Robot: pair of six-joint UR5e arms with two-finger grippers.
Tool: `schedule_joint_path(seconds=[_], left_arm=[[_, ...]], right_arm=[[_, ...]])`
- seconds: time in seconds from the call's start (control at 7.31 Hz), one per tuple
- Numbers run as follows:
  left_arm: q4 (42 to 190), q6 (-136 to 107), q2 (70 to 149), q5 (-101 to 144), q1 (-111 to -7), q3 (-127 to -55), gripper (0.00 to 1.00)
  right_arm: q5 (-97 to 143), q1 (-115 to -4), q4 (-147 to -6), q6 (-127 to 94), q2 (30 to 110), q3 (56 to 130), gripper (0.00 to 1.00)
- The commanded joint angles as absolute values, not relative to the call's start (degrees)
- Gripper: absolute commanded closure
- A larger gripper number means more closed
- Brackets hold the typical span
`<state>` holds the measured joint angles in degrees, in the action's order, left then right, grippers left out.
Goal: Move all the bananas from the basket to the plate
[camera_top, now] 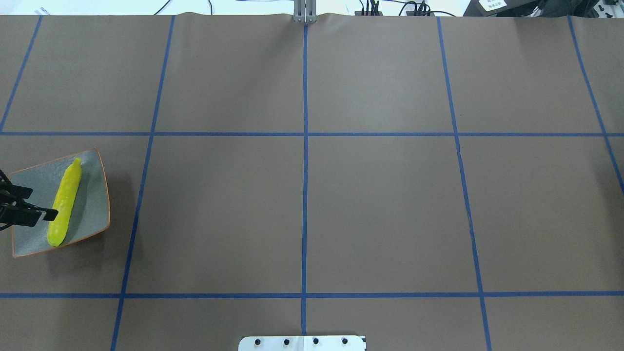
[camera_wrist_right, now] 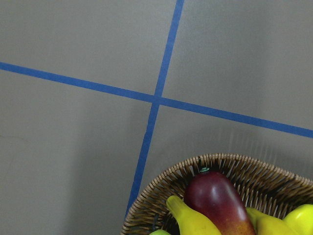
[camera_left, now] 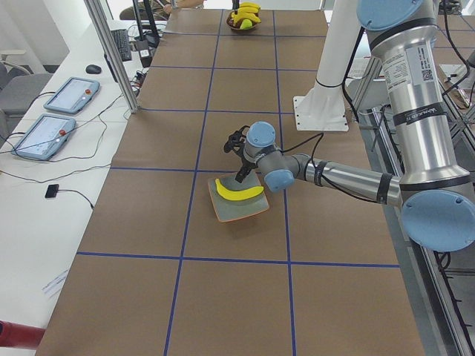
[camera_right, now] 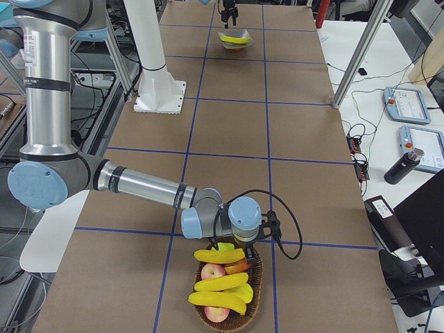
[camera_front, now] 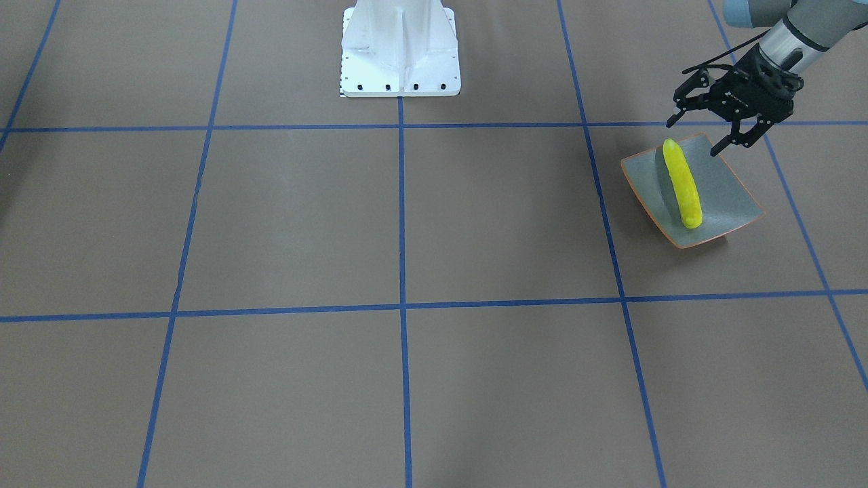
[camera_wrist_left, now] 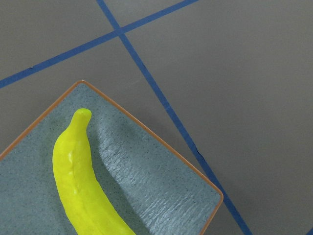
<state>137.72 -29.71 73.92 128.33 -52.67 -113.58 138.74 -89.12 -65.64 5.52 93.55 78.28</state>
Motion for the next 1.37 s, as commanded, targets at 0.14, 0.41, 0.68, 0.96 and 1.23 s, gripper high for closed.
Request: schedule_joint_path(seconds=[0.14,0.41,0.68,0.96,1.23], left_arm=[[137.72,-29.71,74.53,128.32,-52.73,-113.56,0.00],[137.72,-29.71,74.53,128.32,-52.82,-113.64,0.00],[137.72,-29.71,74.71,128.32,-52.82,-113.64,0.00],[137.72,-29.71,74.71,128.23,-52.82,-113.55,0.00],[137.72,-29.71,74.71,128.23,-52.82,-113.55,0.00]], right_arm=[[138.60,-89.12,-63.81,5.63,93.78,74.80,0.16],[138.60,-89.12,-63.81,5.19,93.87,74.71,0.27],[138.78,-89.03,-63.81,5.27,94.30,74.62,0.26],[138.87,-89.03,-63.72,5.27,94.83,74.62,0.26],[138.87,-88.86,-63.72,5.27,95.01,74.62,0.46]])
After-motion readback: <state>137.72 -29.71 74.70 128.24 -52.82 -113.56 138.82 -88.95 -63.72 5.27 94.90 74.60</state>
